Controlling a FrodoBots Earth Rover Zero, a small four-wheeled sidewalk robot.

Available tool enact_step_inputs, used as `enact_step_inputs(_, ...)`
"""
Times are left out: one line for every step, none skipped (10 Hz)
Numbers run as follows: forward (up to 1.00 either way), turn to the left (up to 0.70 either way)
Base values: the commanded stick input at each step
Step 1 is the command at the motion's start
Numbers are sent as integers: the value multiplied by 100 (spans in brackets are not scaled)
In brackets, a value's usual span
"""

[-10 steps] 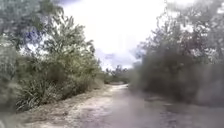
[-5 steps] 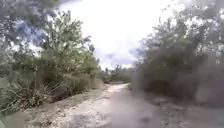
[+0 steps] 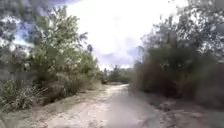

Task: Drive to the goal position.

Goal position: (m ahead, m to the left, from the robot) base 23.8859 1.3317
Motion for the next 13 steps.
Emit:
enact_step_inputs(85, 0)
enact_step_inputs(85, 0)
enact_step_inputs(85, 0)
enact_step_inputs(85, 0)
enact_step_inputs(85, 0)
enact_step_inputs(85, 0)
enact_step_inputs(85, 0)
enact_step_inputs(85, 0)
enact_step_inputs(85, 0)
enact_step_inputs(85, 0)
enact_step_inputs(85, 0)
enact_step_inputs(85, 0)
enact_step_inputs(85, 0)
